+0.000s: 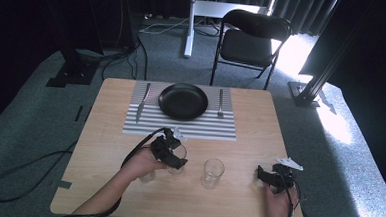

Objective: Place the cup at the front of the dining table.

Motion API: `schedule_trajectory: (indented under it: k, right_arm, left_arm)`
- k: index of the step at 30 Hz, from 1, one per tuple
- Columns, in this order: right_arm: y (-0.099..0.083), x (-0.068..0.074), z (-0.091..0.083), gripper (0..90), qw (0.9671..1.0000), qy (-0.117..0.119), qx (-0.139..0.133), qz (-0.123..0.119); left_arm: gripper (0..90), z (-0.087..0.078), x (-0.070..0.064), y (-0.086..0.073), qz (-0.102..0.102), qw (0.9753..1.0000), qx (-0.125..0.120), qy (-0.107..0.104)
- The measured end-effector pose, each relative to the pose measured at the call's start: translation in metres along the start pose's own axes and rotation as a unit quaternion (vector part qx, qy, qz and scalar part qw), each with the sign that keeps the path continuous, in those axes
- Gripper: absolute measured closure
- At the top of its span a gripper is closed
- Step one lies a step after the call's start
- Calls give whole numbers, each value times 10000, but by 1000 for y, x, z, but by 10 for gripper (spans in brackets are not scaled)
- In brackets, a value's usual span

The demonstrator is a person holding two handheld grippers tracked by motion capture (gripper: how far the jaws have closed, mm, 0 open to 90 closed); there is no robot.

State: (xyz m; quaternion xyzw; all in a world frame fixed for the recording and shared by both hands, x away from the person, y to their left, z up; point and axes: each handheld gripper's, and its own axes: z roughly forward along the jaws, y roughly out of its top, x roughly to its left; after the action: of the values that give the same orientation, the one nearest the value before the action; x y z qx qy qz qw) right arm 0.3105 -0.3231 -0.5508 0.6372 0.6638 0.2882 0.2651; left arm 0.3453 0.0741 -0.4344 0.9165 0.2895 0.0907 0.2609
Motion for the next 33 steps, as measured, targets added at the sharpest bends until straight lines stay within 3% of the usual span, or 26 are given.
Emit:
schedule_trajectory:
  k: [11,20,26,29,33]
  right_arm:
    - [0,0,0,120,10000,-9,-3,12]
    - [0,0,0,120,10000,-18,-6,9]
    - [0,0,0,120,10000,-20,-10,3]
    - [0,0,0,120,10000,-22,-3,8]
    - [0,0,0,120,10000,-23,0,12]
  left_arm:
    - [289,-4,12,3,-123,9998,-24,132]
    - [290,-5,25,0,-381,9991,-11,176]
    - [290,-5,30,-2,-405,9989,35,220]
    - [290,-8,40,-4,-594,9977,-6,314]
    - [291,-10,49,-5,-677,9968,26,425]
